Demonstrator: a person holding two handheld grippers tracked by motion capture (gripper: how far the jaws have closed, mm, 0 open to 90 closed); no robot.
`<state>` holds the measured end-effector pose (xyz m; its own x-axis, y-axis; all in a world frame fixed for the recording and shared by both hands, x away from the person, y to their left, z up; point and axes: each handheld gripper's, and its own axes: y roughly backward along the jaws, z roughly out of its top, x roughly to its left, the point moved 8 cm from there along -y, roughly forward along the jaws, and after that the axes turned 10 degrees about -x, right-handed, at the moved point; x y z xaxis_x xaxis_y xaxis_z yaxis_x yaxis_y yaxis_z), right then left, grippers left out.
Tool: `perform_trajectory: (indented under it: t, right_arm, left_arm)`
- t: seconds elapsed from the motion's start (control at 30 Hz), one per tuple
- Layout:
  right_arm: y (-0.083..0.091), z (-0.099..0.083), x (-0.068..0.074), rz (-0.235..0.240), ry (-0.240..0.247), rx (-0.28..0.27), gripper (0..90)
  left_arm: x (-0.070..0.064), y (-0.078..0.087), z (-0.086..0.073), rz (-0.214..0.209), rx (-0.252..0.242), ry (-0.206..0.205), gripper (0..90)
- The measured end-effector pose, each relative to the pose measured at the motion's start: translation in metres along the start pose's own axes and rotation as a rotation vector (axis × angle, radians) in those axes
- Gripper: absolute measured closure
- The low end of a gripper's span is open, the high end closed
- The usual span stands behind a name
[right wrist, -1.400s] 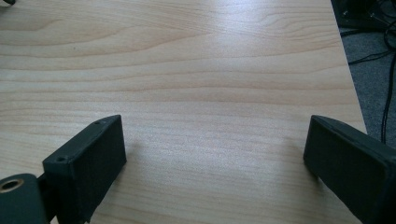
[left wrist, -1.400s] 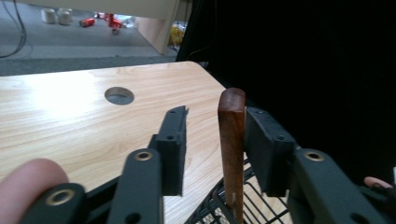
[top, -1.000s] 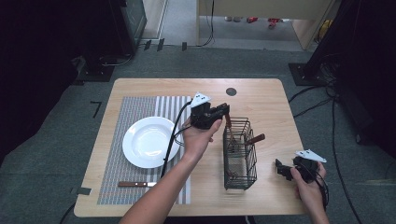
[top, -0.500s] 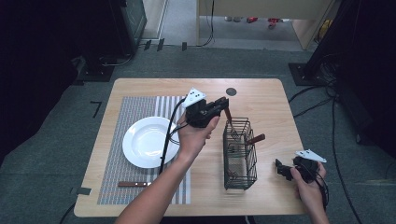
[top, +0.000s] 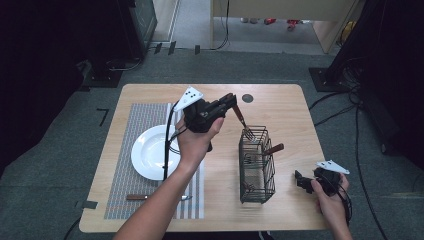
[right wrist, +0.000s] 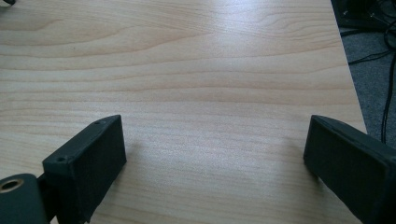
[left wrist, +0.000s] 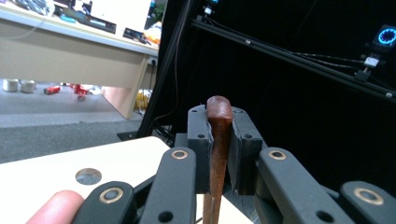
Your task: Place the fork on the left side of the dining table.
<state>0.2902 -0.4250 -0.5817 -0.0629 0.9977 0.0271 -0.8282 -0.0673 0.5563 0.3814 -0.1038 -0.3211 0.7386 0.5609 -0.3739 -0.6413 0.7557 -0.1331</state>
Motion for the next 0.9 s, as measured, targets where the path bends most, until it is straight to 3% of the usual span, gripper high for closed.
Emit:
perform_trajectory:
  t: [0.13, 0.37, 0.47, 0.63, 0.67, 0.8, 0.9]
  right_arm:
    - [0.000, 0.000, 0.000, 0.000, 0.001, 0.000, 5.5]
    - [0.000, 0.000, 0.000, -0.001, 0.000, 0.001, 5.3]
    - [0.000, 0.000, 0.000, -0.002, -0.001, 0.002, 5.1]
    - [-0.001, 0.000, 0.000, 0.000, -0.002, 0.006, 4.2]
    - [-0.001, 0.000, 0.000, -0.001, -0.002, 0.006, 4.0]
    - [-0.002, 0.001, -0.001, -0.003, -0.003, 0.008, 3.4]
    - [-0.003, 0.001, -0.001, -0.005, -0.001, 0.010, 2.6]
  left_arm:
    - [0.005, 0.009, 0.013, 0.012, -0.031, 0.001, 82.6]
    - [0.020, 0.023, 0.023, 0.043, -0.040, 0.010, 82.6]
    - [0.038, 0.031, 0.026, 0.060, -0.042, 0.040, 82.6]
    - [0.054, 0.037, 0.029, 0.090, -0.041, 0.028, 82.6]
    - [0.062, 0.041, 0.032, 0.106, -0.062, 0.043, 82.6]
    - [0.074, 0.048, 0.036, 0.117, -0.083, 0.057, 82.6]
    - [0.093, 0.056, 0.036, 0.128, -0.106, 0.094, 82.6]
